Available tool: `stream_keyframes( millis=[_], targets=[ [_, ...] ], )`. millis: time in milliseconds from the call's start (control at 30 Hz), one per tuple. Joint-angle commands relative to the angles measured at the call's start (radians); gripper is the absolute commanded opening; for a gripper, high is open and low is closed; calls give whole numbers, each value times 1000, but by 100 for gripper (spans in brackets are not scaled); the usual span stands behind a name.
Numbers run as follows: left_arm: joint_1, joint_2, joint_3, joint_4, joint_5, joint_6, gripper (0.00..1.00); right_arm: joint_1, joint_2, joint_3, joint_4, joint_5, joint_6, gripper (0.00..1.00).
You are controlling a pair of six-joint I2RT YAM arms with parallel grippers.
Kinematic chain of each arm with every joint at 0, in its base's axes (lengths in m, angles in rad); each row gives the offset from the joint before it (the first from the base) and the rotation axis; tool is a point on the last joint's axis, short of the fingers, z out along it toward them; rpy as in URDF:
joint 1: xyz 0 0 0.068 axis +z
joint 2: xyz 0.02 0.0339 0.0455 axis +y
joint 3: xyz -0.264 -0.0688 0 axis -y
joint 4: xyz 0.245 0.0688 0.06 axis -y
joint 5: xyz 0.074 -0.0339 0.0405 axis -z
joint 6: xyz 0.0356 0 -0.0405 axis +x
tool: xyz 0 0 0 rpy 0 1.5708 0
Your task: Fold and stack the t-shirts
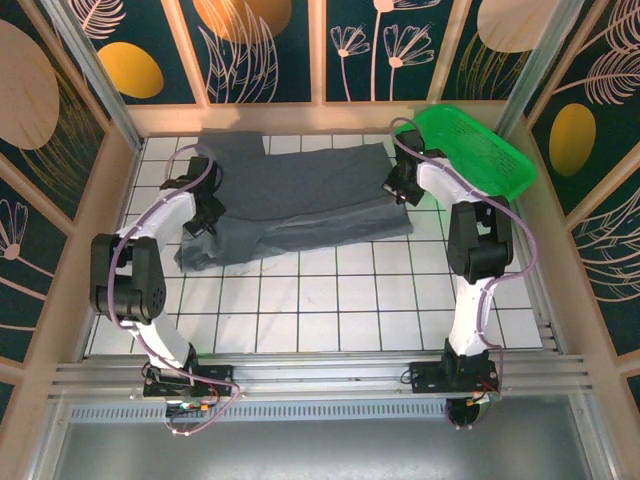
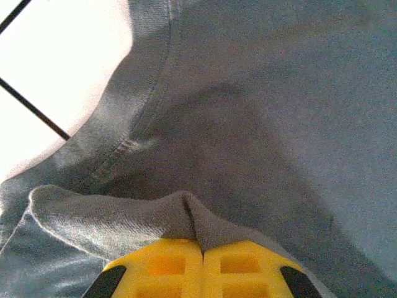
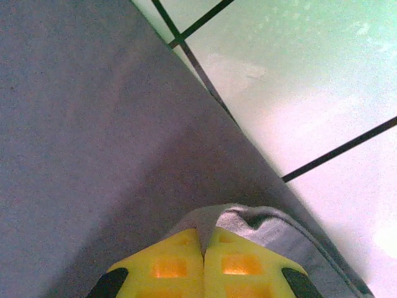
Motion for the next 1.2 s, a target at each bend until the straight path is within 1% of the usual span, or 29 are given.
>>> stream_keyframes(
  millis=[0,100,167,200,267,300,333,367,400,433,500,533,600,667,700,800,967,1000,1067,1167],
  targets=[
    [13,36,39,17,-35,33,0,-9,12,39,-38,55,7,0],
    [13,66,56,34,-36,55,0,-8,30,45,-16,23,-6,0],
    [13,89,75,55,-30,86,0,-12,48,46,15,-31,-27,0],
    [13,102,89,62,-30,103,2,-15,61,54,24,-73,-43,2],
    [16,117,127,49,-41,126,25,-17,84,88,-1,-90,-62,24],
    [18,118,142,34,-50,131,41,-18,81,97,-7,-84,-76,35],
    [21,107,146,19,-58,130,59,-18,65,94,-6,-68,-83,42],
    [22,93,139,9,-64,129,68,-18,41,81,-1,-57,-90,47],
    [22,66,117,4,-65,123,71,-17,12,59,9,-46,-98,51],
    [24,34,83,6,-55,112,72,-17,-23,35,17,-45,-106,52],
    [29,-23,-5,23,-12,80,68,-9,-80,-21,27,-25,-118,53],
    [37,-75,-57,36,22,56,64,-3,-104,-53,36,-24,-122,53],
    [61,-123,-156,74,93,5,55,8,-139,-122,56,-36,-126,49],
    [92,-145,-236,121,154,-34,45,13,-155,-189,94,-75,-126,39],
    [110,-143,-264,141,174,-48,39,15,-156,-219,114,-99,-122,32],
    [167,-114,-304,184,216,-62,26,15,-123,-247,136,-134,-128,22],
    [228,-20,-298,231,245,-56,15,-4,-23,-242,111,-114,-134,20],
    [236,9,-299,230,245,-60,14,-9,-5,-240,93,-103,-131,20],
    [246,17,-311,224,236,-67,13,-15,9,-252,59,-69,-117,20],
    [252,-6,-348,203,201,-71,12,-20,-26,-334,34,-32,-87,21]
  ],
)
